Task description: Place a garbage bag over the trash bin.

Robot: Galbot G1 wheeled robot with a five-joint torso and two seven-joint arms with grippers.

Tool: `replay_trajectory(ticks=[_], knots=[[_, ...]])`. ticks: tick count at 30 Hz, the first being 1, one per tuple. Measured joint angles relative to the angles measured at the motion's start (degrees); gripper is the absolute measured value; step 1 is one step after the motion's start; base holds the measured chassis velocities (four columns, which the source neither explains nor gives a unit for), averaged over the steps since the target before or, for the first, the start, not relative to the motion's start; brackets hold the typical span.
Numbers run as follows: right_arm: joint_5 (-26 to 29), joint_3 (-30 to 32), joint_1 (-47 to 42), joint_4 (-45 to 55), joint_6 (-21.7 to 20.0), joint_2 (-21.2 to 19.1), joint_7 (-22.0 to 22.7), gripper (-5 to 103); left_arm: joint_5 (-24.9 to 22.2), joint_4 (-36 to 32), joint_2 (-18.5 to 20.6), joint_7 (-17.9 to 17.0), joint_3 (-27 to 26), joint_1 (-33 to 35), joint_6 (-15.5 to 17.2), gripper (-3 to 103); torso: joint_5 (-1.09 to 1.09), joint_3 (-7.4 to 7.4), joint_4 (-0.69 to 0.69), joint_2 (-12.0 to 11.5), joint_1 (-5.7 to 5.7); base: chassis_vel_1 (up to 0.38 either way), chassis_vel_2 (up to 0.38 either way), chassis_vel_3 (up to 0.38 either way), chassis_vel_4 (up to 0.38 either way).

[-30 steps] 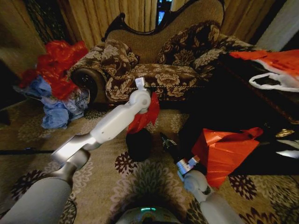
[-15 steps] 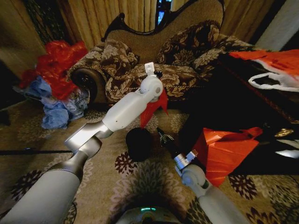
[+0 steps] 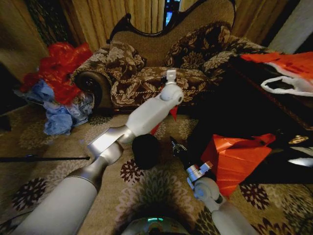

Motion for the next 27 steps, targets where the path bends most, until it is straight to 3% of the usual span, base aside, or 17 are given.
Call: replay_trajectory(ticks=[4, 8, 14, 22, 27], knots=[[0.89, 0.36, 0.47, 0.33, -0.07, 0.08, -0.04, 0, 2.88, 2.97, -0.03, -0.41, 0.03, -0.51, -0.10, 0, -0.06, 0.01, 0.08, 0.00, 0.00, 0.000, 0.000, 0.000, 0.000], [2.82, 1.46, 0.51, 1.31, -0.56, 0.11, 0.03, 0, 3.79, 4.27, 0.04, -0.73, 0.12, -0.74, -0.27, 0, -0.05, 0.01, 0.05, 0.00, 0.01, 0.000, 0.000, 0.000, 0.000], [3.12, 5.34, -3.32, 2.91, -0.65, -1.13, -1.12, 0, 1.65, 0.48, 0.16, -4.91, 1.83, -1.79, 1.75, 0, -0.03, 0.00, 0.04, 0.00, 0.00, 0.000, 0.000, 0.000, 0.000], [3.00, 9.48, -6.28, 5.07, -0.50, -1.97, -1.18, 0, 0.59, -1.39, 0.26, -6.16, 3.44, -4.16, 3.56, 0, -0.04, 0.00, 0.05, 0.00, 0.01, 0.000, 0.000, 0.000, 0.000], [2.99, 10.72, -7.09, 5.85, -0.40, -2.19, -1.41, 0, -0.95, -4.34, 0.27, -8.69, 5.83, -5.03, 6.93, 0, -0.04, 0.00, 0.03, 0.00, 0.00, 0.000, 0.000, 0.000, 0.000]])
